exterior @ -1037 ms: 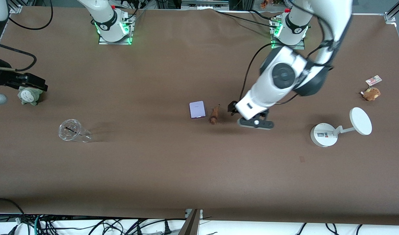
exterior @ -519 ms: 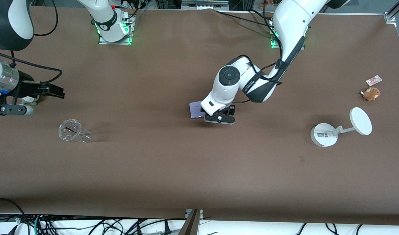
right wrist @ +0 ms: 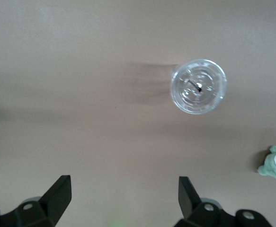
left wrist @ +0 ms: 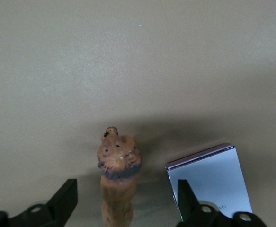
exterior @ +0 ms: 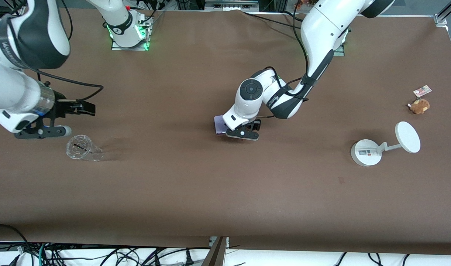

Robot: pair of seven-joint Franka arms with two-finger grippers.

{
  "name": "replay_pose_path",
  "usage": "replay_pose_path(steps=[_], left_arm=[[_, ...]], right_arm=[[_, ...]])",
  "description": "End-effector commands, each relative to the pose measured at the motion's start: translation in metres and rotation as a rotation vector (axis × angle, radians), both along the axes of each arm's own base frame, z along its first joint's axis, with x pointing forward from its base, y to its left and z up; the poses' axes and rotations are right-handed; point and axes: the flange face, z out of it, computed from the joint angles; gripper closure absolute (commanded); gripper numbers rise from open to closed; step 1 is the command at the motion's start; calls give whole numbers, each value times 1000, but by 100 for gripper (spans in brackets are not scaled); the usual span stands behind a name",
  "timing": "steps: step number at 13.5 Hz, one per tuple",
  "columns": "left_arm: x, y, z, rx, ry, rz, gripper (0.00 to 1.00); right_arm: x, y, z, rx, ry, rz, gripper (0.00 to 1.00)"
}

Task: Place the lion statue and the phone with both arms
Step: 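Grasp the lion with the left gripper while the right gripper moves out, then carry the lion toward the lamp while the right gripper reaches the phone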

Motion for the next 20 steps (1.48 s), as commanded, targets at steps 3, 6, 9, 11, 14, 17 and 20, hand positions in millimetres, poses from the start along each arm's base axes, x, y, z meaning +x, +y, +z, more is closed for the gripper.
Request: replay_pose_path(steps=[3,6,9,11,14,17,20], left_arm=[[10,2,2,13,-30,-11,85],[15,7,8,17,-34,1,92],[29,34,55,83,-28,43,90],[51,84,92,147,-10,100,88],[86,175,114,196,55,65,88],[115,277,119,200,96,42,88],[121,346,111,199,133,42,88]], right_arm=[[14,27,-19,5,-23,27,0],[21,51,-37,9,-48,60,0],[27,64,-59,42,-42,60,0],[32,74,-74,81,-48,52,0],[30,116,-100,71,-57,48,0],[21,182,-130,63,-92,32,0],[-2,259,-168,60,-127,12,0]])
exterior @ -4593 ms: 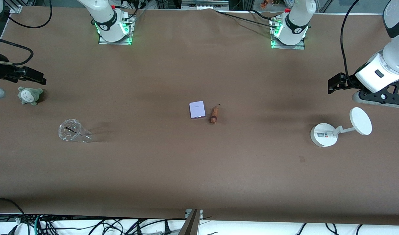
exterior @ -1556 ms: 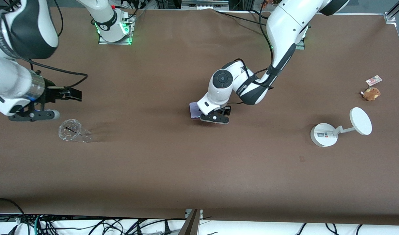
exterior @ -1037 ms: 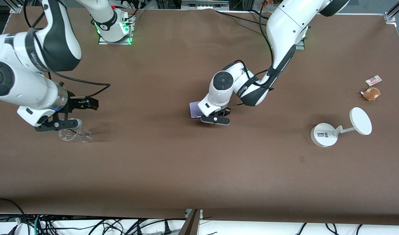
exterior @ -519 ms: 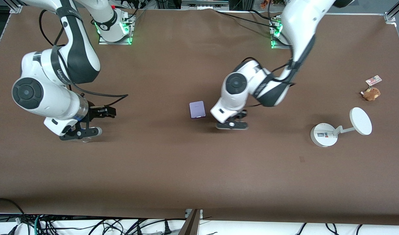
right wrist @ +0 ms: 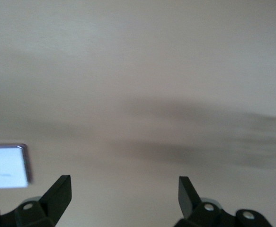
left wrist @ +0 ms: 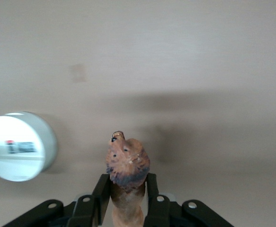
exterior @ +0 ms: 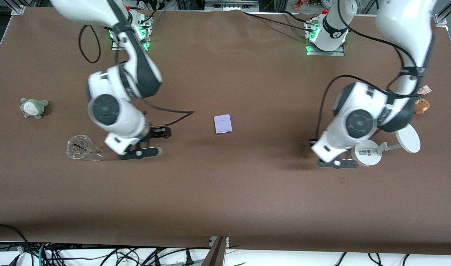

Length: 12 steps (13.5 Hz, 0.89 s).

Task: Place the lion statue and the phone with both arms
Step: 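Carry the lion toward the lamp while the right gripper reaches the phone, then grasp the lavender flip phone with the right gripper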

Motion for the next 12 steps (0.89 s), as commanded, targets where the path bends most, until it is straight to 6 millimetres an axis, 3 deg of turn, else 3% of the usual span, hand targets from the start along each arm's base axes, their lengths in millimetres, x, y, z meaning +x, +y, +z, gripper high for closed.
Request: replay_pose_path(steps=[1,3,5,8,12], left_arm=[[-9,36,-2,23,27,-30,88],[-9,60,-13,16,30,3,88],[-11,68,-30,2,22,-3,88],[-20,85,-69,-32,8,-6,87],[-24,98,-82,-48,-14,10,83]], right_arm=[[-19,64,-33,9,-37,-35,0],[-41,114,-69,18,-69,-48,0],[-64,150,-96,23,-85,-42,0],[-88,176,-122,14,-72,-7,0],[-113,201,-147,5,-67,47,0]])
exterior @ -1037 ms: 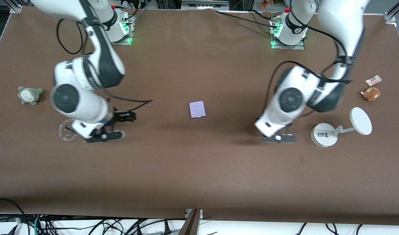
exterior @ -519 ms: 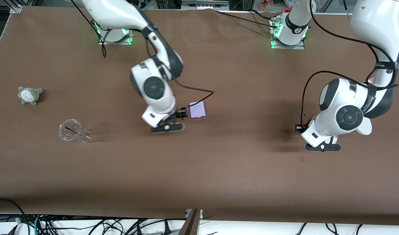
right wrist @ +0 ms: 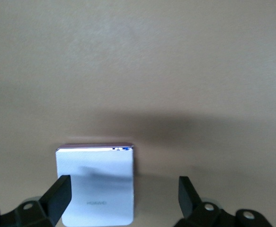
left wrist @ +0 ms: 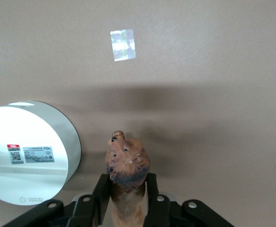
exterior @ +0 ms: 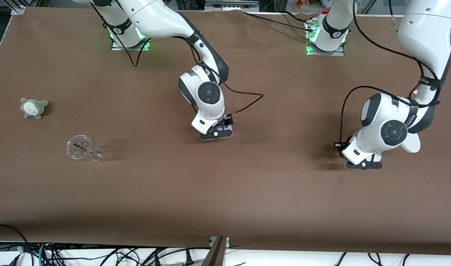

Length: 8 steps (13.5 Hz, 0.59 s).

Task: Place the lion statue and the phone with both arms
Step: 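Grasp the lavender flip phone with the right gripper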

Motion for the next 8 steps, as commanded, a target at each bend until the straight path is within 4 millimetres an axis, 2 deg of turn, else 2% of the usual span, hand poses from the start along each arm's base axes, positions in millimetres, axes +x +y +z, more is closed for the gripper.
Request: replay_pose_path(steps=[1,4,6,7,8], left_arm=[[-1,10,-3,7,-20,-24,83],[-1,14,-12,-2,-17,-38,82],[-2,13,-15,-3,-13,-37,62],[-2,13,-13,-2,-12,-39,27],[-2,12,-12,-1,-8,-45,0]], right_arm=[[-13,19,-8,2,-10,25,0],[-21,26,-8,2,-10,41,0],[-27,31,-12,0,-5,49,0],[-29,32,-14,-3,-2,51,0],[-30,33,-16,-5,-1,52,0]])
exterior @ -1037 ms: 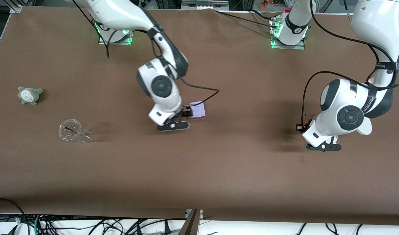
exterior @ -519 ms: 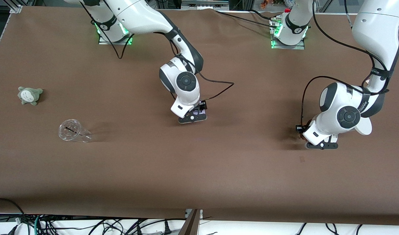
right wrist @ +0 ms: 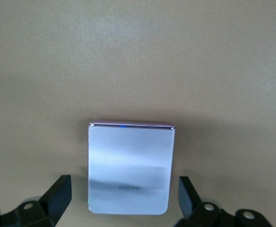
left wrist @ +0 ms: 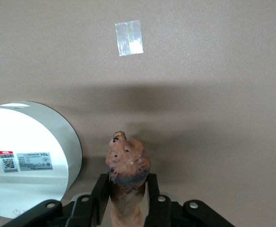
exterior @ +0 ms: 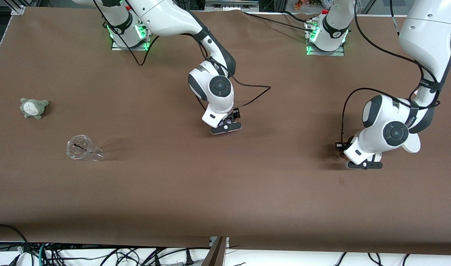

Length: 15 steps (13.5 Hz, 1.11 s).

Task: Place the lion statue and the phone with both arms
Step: 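Set the lion beside the lamp while the right gripper lifts the phone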

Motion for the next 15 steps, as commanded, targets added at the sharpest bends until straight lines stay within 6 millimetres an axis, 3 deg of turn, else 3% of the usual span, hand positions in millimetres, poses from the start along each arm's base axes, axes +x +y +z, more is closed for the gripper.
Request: replay_pose_path(steps=[1,4,8,11,13,15], left_arm=[[0,0,6,18,-9,-38,0],[1,-8,27,42,31,-44,0],[-6,-16,81,89,63,-61,0],[-5,-28,154,114,75,-69,0],[-3,-50,214,103,80,-83,0],[1,-44,281,76,76,-47,0]], right_arm=[[-1,4,-11,-5,0,-4,0],[-1,4,-21,3,-10,-3,0],[-1,3,-24,-1,-10,-1,0],[-1,4,-27,2,-18,2,0],[-1,4,-28,1,-23,7,18],[0,5,-27,8,-31,8,30]])
